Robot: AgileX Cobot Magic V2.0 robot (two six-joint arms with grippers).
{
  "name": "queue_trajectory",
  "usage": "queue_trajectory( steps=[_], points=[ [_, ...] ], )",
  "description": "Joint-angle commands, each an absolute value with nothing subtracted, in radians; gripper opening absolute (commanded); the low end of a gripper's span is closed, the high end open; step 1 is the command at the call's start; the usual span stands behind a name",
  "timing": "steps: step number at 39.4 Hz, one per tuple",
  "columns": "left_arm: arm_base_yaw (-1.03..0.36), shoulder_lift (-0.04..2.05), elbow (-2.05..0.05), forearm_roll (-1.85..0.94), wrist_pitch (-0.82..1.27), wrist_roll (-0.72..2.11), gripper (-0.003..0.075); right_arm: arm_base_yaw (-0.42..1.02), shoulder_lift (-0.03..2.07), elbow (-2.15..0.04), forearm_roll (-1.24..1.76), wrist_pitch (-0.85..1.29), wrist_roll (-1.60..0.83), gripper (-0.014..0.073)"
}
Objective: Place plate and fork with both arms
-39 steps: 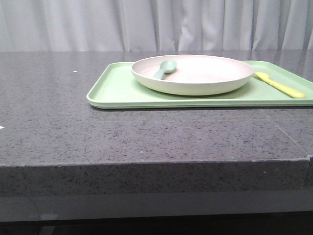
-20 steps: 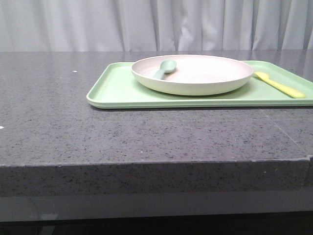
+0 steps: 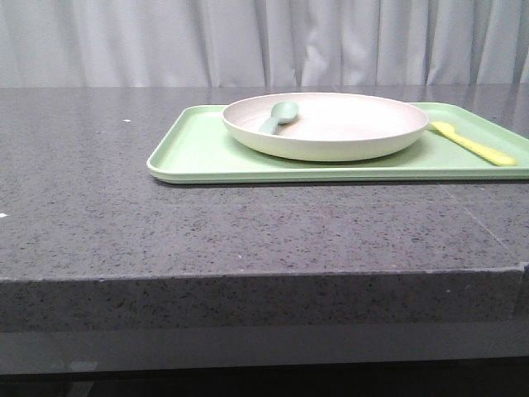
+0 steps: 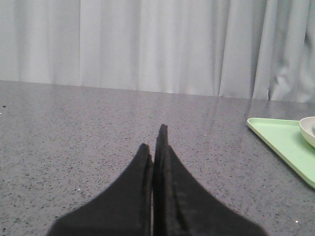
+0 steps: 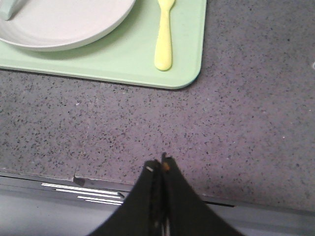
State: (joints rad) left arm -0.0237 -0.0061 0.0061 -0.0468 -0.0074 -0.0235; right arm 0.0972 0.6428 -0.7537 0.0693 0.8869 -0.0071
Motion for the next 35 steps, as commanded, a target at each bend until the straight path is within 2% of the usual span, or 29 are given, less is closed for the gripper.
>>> queue_trajectory(
  steps=[1, 9, 16, 28, 35],
  points=[
    [-0.022, -0.028, 0.008, -0.054, -0.093, -0.024, -0.0018, 0.097, 0.644, -0.78, 0.065, 0.821, -0.014, -0.0068],
    [-0.022, -0.028, 0.008, -0.054, -0.093, -0.024, -0.0018, 0.097, 0.641, -0.779, 0.065, 0.818, -0.014, -0.0068],
    [-0.022, -0.026, 0.008, -0.054, -0.093, -0.024, -0.0018, 0.099, 0.493, -0.686, 0.016, 0.75, -0.02, -0.0068],
    [-0.022, -0.026, 0.008, -0.054, -0.093, -0.024, -0.0018, 0.073, 0.106, -0.241, 0.016, 0.207, -0.02, -0.0068],
    [-0.022, -0.026, 0.008, -0.054, -0.093, -0.024, -0.0018, 0.018, -0.033, -0.05, 0.018, 0.034, -0.02, -0.0068]
  ],
)
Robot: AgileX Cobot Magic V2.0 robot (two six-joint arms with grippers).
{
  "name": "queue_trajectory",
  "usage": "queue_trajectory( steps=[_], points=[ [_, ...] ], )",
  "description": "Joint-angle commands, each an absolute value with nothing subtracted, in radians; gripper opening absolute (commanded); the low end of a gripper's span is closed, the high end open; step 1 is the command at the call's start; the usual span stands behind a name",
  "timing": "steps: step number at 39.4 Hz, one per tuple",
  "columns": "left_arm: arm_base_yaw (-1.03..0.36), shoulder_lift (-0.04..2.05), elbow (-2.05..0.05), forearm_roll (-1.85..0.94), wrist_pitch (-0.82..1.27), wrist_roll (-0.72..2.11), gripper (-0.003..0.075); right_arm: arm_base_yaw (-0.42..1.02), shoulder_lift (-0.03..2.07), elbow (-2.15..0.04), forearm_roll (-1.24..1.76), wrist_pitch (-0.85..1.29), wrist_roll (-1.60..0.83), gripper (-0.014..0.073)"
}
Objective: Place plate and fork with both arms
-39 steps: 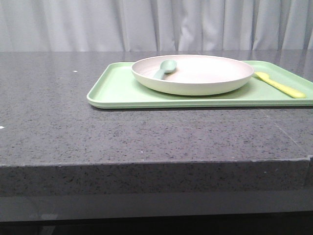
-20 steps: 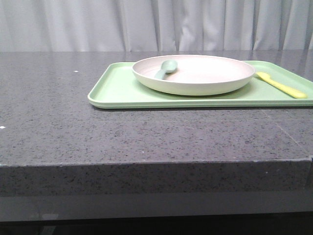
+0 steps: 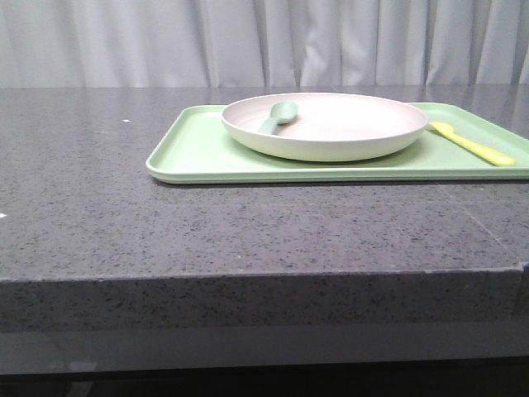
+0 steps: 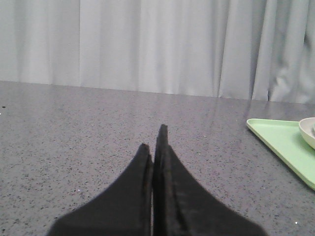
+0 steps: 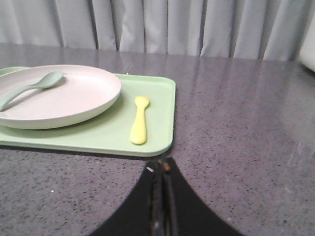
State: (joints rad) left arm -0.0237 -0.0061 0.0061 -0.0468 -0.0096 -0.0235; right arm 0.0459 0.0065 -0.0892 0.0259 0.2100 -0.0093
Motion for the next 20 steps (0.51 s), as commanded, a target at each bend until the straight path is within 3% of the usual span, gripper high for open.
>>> queue_trajectory(
  steps=[1, 20],
  points=[
    [-0.022, -0.026, 0.008, -0.054, -0.093, -0.024, -0.0018, 0.013, -0.029, -0.036, 0.018, 0.016, -0.02, -0.0068],
    [-0.022, -0.026, 0.008, -0.054, -0.093, -0.024, -0.0018, 0.015, -0.029, 0.023, 0.018, -0.051, -0.02, -0.0068]
  ],
)
